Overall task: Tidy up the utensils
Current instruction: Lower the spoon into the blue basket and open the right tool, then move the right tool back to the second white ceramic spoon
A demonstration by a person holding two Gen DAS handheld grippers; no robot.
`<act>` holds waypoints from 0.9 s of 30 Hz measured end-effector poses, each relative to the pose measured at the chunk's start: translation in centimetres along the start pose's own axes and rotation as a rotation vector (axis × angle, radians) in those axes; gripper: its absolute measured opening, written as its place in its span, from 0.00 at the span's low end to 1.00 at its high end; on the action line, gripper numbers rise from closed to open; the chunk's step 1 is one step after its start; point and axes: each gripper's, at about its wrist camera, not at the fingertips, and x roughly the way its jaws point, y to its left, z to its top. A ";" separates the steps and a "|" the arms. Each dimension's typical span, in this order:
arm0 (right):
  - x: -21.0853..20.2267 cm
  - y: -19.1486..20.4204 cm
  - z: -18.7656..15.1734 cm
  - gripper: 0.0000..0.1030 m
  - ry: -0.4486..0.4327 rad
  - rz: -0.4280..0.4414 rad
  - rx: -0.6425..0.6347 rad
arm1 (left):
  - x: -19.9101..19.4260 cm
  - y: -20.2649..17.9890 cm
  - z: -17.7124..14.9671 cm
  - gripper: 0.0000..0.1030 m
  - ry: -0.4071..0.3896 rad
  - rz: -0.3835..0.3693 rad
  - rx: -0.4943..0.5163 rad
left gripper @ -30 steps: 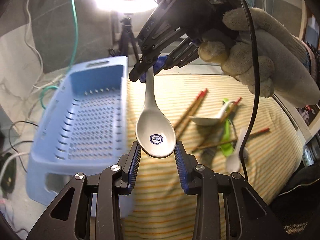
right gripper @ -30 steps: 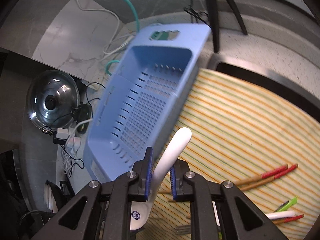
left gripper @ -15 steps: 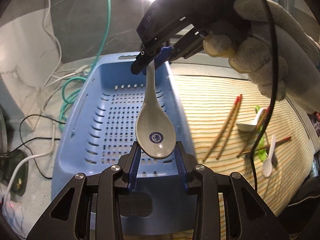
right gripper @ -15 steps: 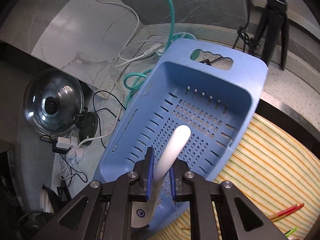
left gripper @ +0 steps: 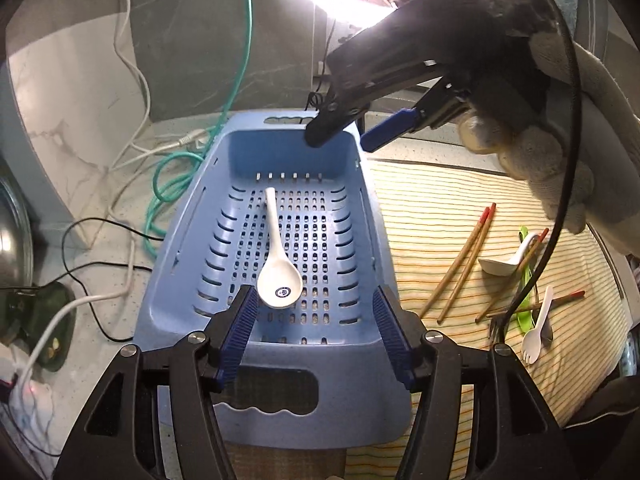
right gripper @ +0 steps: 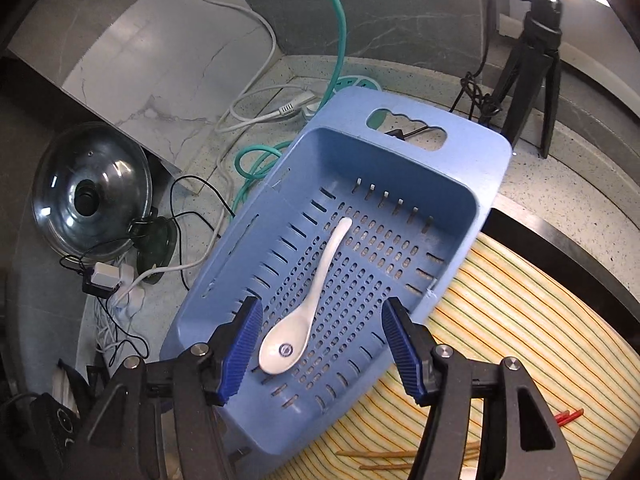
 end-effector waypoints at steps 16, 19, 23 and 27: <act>-10.2 -5.3 -6.2 0.56 -0.136 -0.021 0.040 | -2.7 -5.2 0.7 0.58 -0.059 -0.051 0.107; -12.1 -7.1 -8.3 0.56 -0.167 -0.021 0.070 | -2.8 -6.3 0.6 0.58 -0.055 -0.067 0.128; -14.2 -9.7 -11.5 0.56 -0.200 0.000 0.138 | -2.6 -7.9 0.2 0.58 -0.041 -0.108 0.142; -15.7 -11.7 -14.7 0.56 -0.203 -0.039 0.160 | -2.4 -9.6 -0.3 0.57 -0.025 -0.148 0.171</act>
